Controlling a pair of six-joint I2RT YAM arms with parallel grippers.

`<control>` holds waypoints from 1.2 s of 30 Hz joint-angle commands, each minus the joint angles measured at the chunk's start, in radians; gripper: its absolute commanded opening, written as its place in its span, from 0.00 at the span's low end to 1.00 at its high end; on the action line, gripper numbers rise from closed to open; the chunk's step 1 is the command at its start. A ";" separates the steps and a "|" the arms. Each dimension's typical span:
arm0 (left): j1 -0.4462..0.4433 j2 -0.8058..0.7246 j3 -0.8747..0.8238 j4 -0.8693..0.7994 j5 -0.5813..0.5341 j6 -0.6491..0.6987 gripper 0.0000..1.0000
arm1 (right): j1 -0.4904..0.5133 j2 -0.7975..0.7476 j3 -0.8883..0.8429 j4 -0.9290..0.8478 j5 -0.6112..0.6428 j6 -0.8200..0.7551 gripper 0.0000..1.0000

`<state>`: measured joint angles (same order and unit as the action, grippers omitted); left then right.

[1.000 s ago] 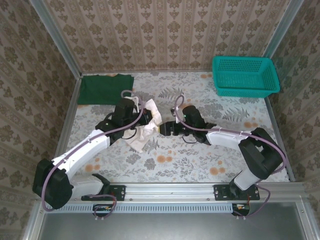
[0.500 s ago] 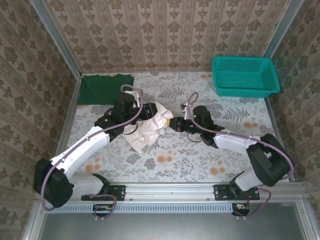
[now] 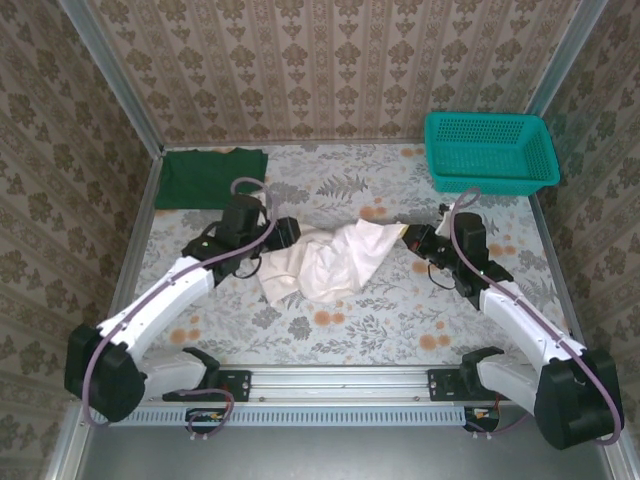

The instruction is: Fold and stack the t-shirts

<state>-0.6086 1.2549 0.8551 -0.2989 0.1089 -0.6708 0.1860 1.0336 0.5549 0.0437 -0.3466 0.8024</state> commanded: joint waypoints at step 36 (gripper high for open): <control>-0.318 0.327 0.039 -0.058 -0.158 0.079 0.31 | -0.031 -0.049 -0.013 -0.179 0.037 -0.167 0.00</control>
<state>-0.9276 1.5764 0.8997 -0.4393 -0.1158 -0.5854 0.1623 1.0119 0.5476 -0.1143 -0.3286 0.6525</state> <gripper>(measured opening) 0.355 0.062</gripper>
